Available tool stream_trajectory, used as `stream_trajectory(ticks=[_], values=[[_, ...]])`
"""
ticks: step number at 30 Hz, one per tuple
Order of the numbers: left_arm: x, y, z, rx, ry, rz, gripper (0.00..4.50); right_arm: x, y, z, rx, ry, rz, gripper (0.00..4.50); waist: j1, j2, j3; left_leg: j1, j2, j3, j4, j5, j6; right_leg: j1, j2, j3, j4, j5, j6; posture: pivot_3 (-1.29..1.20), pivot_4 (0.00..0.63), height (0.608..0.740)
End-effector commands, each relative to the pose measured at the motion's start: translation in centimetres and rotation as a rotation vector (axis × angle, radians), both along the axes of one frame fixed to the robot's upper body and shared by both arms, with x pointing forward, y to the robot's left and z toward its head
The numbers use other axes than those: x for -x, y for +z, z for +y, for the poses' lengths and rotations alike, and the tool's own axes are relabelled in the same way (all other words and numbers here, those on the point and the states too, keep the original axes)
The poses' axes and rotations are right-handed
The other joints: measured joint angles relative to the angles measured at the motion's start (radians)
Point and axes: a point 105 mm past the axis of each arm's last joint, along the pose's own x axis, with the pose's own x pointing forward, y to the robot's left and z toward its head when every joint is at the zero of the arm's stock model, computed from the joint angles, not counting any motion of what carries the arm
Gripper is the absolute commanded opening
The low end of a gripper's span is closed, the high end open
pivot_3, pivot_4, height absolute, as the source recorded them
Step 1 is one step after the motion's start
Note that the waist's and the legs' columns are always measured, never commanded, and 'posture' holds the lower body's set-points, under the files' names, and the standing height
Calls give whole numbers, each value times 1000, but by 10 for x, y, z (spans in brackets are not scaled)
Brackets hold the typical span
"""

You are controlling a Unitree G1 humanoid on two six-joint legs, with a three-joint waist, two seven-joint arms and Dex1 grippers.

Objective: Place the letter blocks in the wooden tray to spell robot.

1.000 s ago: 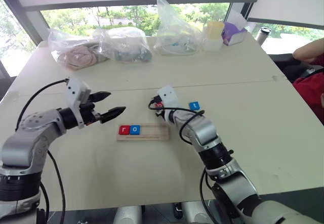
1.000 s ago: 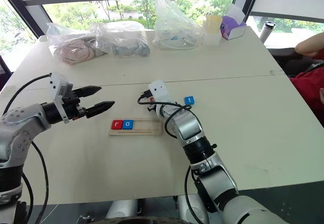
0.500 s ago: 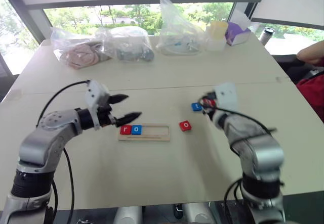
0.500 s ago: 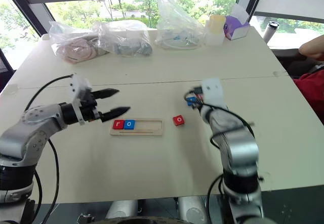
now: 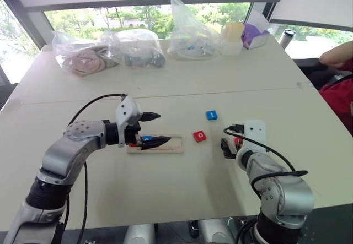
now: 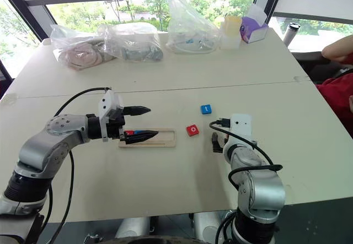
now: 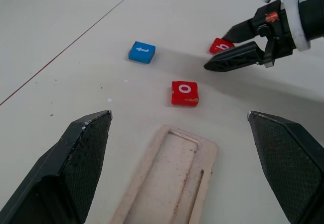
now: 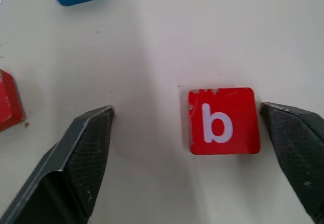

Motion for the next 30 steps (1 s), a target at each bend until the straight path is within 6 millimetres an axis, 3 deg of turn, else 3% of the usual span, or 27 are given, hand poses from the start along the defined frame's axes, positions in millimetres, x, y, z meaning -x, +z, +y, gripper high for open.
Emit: stream_trajectory(ticks=[1, 4, 6, 7, 8, 9, 12, 16, 21, 28, 30], values=[[4, 11, 0, 14, -34, -25, 4500, -8, 38, -14, 108, 8, -166, 4433, 0, 0, 0, 0, 0, 0, 0, 0, 0, 0, 0, 0, -1, 0, 0, 0, 150, 740], [9, 15, 1, 30, -59, -10, 4500, -13, 61, -22, 148, 36, -267, 4433, 0, 0, 0, 0, -1, 1, 0, 0, 0, 0, -1, 1, -2, 0, 0, 0, 150, 740], [23, 14, -1, 1, -133, 19, 4500, -13, 67, -13, 122, 355, -302, 4433, 0, 0, 0, 0, -1, 0, 0, 0, 0, 0, 0, 0, -2, 0, 0, 0, 150, 740], [32, 11, -1, -34, -180, 35, 4500, 0, 68, -3, 159, 635, -296, 4433, 1, 0, 1, 0, 0, 0, -1, 0, 0, 0, 0, 0, -2, 0, 0, 0, 150, 740], [38, 8, -1, -68, -217, 46, 4500, 11, 63, -2, 192, 815, -258, 4433, 4, 1, 2, 0, 0, 0, -1, 0, 0, 1, 0, 0, -4, -1, 0, 0, 150, 740], [42, 4, -1, -107, -241, 46, 4500, 16, 57, -11, 213, 889, -208, 4433, 4, 1, 2, 0, -1, 0, -3, 0, 1, 2, 0, 0, -7, -1, 1, 0, 150, 740], [44, -2, -2, -177, -289, 25, 4500, 14, 45, -37, 236, 987, -150, 4433, 0, -2, 3, 2, 0, 0, -2, -3, 5, 6, 0, 0, -9, -2, 3, 0, 150, 740], [38, 7, -13, -161, -330, -13, 4500, 3, 25, -65, 260, 1077, -92, 4433, 2, -4, 4, 1, -1, 3, 2, -3, 5, 6, 0, 2, -9, -2, 3, 0, 150, 740], [36, 8, -16, -166, -327, -25, 4500, -13, 14, -75, 260, 1143, -97, 4433, -1, -4, 5, 2, -1, 4, 2, -3, 5, 7, 2, 5, -8, -2, 3, 0, 150, 740], [31, 5, -9, -167, -254, -21, 4500, -28, 6, -73, 270, 1203, -111, 4433, 4, -4, 5, 2, -1, 3, 1, -3, 5, 6, 3, 9, -7, 1, 6, 0, 150, 740], [30, 1, -4, -172, -236, -10, 4500, -29, 1, -74, 246, 1231, -93, 3570, 3, -4, 5, 2, -1, 4, 2, -3, 5, 6, 3, 9, -7, 1, 6, 0, 150, 740]])
